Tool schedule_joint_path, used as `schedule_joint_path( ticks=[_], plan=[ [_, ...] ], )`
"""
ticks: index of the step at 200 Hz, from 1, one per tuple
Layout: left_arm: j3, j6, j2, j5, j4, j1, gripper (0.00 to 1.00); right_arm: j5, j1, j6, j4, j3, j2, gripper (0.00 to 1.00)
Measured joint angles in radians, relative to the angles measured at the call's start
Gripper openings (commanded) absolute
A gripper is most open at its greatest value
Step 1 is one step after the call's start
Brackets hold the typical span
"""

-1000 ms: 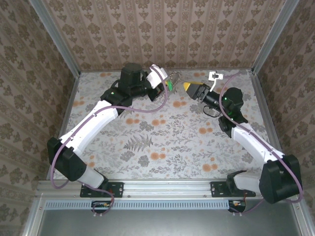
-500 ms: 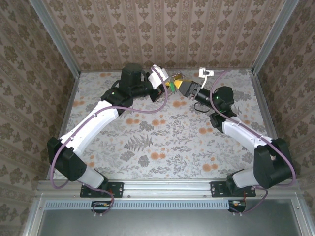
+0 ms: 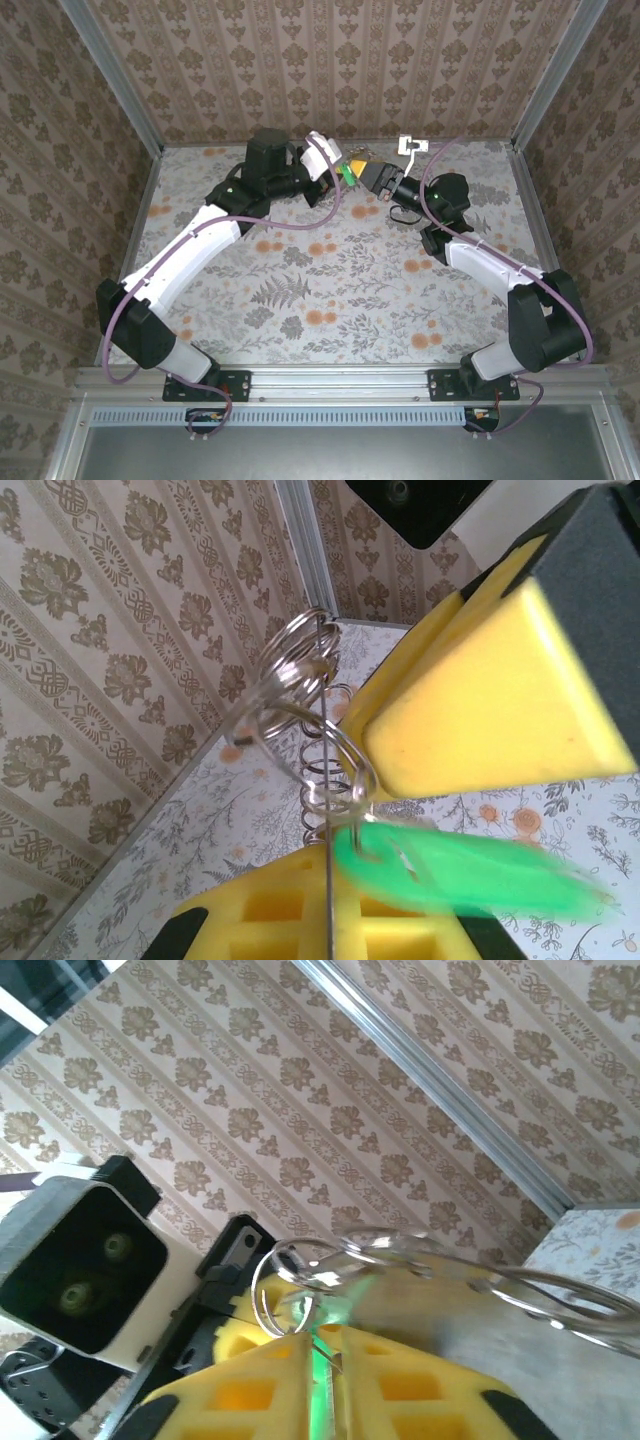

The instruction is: Put the keys on the keyring

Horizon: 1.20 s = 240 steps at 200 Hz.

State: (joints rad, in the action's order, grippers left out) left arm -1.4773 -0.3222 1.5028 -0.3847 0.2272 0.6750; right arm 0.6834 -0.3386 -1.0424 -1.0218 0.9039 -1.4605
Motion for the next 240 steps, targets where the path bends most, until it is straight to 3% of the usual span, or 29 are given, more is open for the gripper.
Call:
schedule_joint_path(
  ticks=[8,109,117,130,147,203,240],
  plan=[
    [0.003,0.0,0.0,0.0,0.0,0.0,0.0,0.006,0.0,-0.003,-0.007,0.0,0.0,0.0],
    [0.016,0.014,-0.002,0.046,-0.006,-0.003,0.0,0.085,0.014,0.097,0.136,-0.081,0.156,0.0],
    [0.016,0.014,-0.004,0.049,-0.01,-0.005,0.0,0.093,0.016,0.127,0.181,-0.081,0.169,0.1],
    [0.019,0.014,-0.011,0.051,-0.016,-0.009,0.0,0.096,0.021,0.169,0.259,-0.085,0.193,0.36],
    [0.035,0.014,-0.027,0.053,-0.034,-0.009,0.0,0.084,0.039,0.212,0.323,-0.106,0.229,0.5],
    [0.059,0.014,-0.052,0.048,-0.067,-0.01,0.0,0.044,0.046,0.201,0.34,-0.095,0.214,0.67],
    [0.059,0.014,-0.052,0.04,-0.071,-0.014,0.0,0.026,0.015,0.182,0.322,0.0,0.127,0.7]
  ],
)
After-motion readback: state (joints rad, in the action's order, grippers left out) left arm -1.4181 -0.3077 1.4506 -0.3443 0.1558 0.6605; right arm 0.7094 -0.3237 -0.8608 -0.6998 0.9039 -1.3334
